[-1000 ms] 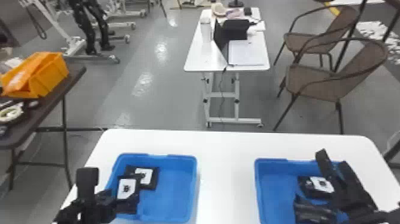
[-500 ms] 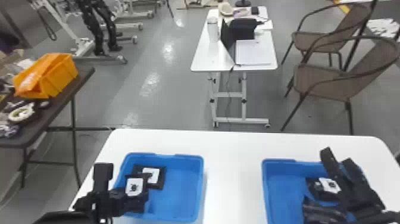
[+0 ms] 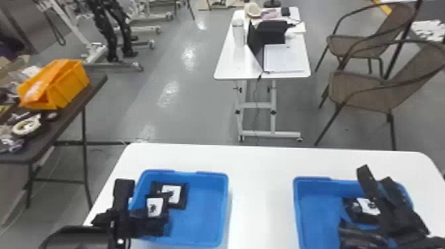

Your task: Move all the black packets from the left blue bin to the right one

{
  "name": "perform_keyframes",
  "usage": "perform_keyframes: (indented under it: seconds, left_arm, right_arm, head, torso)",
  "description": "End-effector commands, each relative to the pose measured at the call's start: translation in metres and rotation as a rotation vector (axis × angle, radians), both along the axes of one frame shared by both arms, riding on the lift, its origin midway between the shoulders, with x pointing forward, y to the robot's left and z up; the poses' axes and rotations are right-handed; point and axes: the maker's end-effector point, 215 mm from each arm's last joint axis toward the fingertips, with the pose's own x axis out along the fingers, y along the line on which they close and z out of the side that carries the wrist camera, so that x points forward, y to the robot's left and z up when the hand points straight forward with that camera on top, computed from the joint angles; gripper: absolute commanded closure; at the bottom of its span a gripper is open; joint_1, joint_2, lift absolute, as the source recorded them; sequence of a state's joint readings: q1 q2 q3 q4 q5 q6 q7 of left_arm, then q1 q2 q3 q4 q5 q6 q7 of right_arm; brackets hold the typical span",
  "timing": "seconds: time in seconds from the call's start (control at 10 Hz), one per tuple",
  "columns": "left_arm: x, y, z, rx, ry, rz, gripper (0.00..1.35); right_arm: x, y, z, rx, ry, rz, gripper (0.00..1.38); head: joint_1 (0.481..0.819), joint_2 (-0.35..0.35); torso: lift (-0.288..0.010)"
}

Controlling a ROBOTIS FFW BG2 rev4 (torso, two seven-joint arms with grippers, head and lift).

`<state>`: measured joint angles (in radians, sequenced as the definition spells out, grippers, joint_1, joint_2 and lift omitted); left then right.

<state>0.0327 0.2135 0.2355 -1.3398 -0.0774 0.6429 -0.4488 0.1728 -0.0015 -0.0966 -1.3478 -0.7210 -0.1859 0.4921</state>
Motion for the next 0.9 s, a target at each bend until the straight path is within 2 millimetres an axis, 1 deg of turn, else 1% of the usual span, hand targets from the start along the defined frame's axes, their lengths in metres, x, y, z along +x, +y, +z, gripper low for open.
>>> perform_keyframes:
  seconds: [0.0,0.1,0.2,0.3,0.4,0.5,0.7,0.8]
  left_arm:
    - [0.001,-0.001,-0.003,0.017,0.024,-0.023,0.81]
    - [0.005,-0.006,0.0,0.013,0.019,-0.05,1.05]
    - [0.008,-0.012,0.003,0.004,0.016,-0.079,1.2]
    - [0.009,-0.023,0.009,-0.024,0.008,-0.137,1.2]
    - [0.009,-0.034,0.019,-0.033,-0.003,-0.191,1.2]
    - [0.01,-0.052,0.037,-0.068,-0.032,-0.24,1.2]
    - [0.008,-0.093,0.095,-0.123,-0.088,-0.353,1.2]
    - [0.013,-0.118,0.127,-0.145,-0.12,-0.404,1.2]
  right_arm:
    - [-0.001,0.002,-0.002,0.01,0.004,0.003,0.17]
    - [-0.001,0.002,-0.004,0.018,0.007,0.003,0.17]
    - [-0.002,0.001,-0.006,0.025,0.011,0.0,0.17]
    - [-0.002,0.002,-0.007,0.027,0.014,0.002,0.17]
    - [-0.002,0.002,-0.008,0.032,0.017,0.004,0.17]
    - [-0.002,0.003,-0.006,0.032,0.013,0.007,0.17]
    - [-0.001,0.005,-0.003,0.035,0.008,0.016,0.17]
    - [-0.001,0.008,-0.001,0.039,0.003,0.022,0.17]
  head:
    - [0.695,0.171]
    - [0.695,0.173]
    - [0.695,0.169]
    - [0.695,0.16]
    - [0.695,0.146]
    - [0.695,0.14]
    - [0.695,0.105]
    - [0.695,0.08]
  torso:
    - [0.0]
    - [0.0]
    - [0.0]
    - [0.0]
    - [0.0]
    - [0.0]
    - [0.0]
    - [0.0]
